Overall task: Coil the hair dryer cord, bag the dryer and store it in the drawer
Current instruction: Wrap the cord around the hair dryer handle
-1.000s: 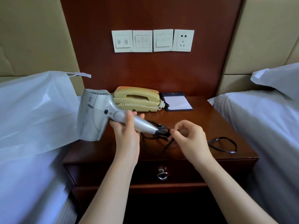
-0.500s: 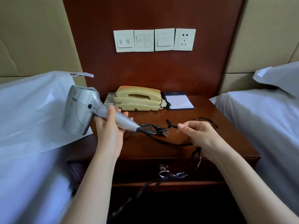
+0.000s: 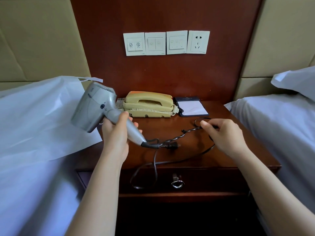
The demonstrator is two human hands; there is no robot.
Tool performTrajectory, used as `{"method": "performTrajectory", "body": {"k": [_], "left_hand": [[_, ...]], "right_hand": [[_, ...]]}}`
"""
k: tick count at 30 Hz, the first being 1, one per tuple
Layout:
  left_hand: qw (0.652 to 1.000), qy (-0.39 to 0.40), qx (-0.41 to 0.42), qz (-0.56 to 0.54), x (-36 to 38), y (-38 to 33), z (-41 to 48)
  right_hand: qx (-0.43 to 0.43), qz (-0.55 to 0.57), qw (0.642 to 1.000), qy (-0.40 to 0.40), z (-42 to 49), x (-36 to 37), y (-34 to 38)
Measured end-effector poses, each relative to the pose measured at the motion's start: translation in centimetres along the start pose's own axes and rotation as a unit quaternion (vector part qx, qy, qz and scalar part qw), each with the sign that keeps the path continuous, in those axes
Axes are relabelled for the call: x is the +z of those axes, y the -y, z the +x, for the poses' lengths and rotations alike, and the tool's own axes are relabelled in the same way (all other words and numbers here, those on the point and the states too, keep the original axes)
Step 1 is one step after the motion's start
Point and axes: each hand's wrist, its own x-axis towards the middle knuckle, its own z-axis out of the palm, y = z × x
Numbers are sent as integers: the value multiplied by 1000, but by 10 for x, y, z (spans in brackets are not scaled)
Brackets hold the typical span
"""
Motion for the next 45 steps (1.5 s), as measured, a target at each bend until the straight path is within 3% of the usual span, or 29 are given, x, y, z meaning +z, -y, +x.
{"method": "performTrajectory", "body": {"k": [6, 10, 14, 20, 25, 28, 37, 42, 45], "left_hand": [[999, -3, -27, 46, 4, 15, -3], [1000, -24, 2, 9, 13, 15, -7], [997, -52, 47, -35, 23, 13, -14], [992, -87, 74, -58, 37, 19, -23], [991, -86, 85, -61, 40, 20, -23], [993, -70, 88, -41, 40, 22, -22], [995, -40, 76, 56, 19, 13, -5], [978, 35, 93, 182, 9, 3, 0], [963, 78, 88, 241, 5, -2, -3]], "right_hand": [[-26, -138, 988, 66, -10, 17, 2], [-78, -117, 983, 118, -15, 24, 5], [-125, -78, 983, 109, -19, 28, 16], [-192, -199, 953, 126, -35, 40, 43], [-45, 8, 978, 203, -22, 32, 33], [4, 35, 973, 230, -16, 23, 24], [-46, 99, 988, 114, -8, 4, 10], [-80, 43, 996, 26, -14, -5, 18], [-99, -2, 995, 14, -14, -9, 26]]}}
